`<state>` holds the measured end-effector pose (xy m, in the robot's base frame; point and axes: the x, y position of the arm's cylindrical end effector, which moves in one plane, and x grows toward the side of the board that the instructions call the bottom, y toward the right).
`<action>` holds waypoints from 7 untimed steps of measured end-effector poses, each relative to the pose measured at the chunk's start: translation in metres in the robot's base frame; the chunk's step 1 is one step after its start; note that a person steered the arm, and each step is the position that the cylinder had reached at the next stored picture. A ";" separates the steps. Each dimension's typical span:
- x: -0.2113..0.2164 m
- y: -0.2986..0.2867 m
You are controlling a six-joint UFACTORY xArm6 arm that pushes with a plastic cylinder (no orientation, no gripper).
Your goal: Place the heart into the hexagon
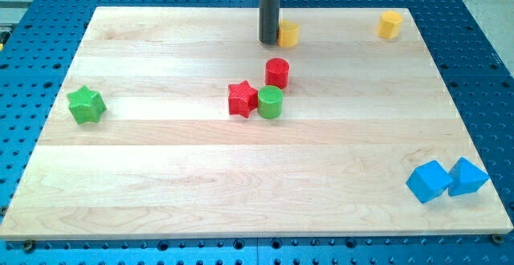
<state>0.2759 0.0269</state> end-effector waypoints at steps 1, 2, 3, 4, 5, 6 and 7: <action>-0.007 0.023; -0.028 0.114; -0.032 0.137; -0.032 0.134; -0.032 0.132; -0.032 0.159; -0.032 0.168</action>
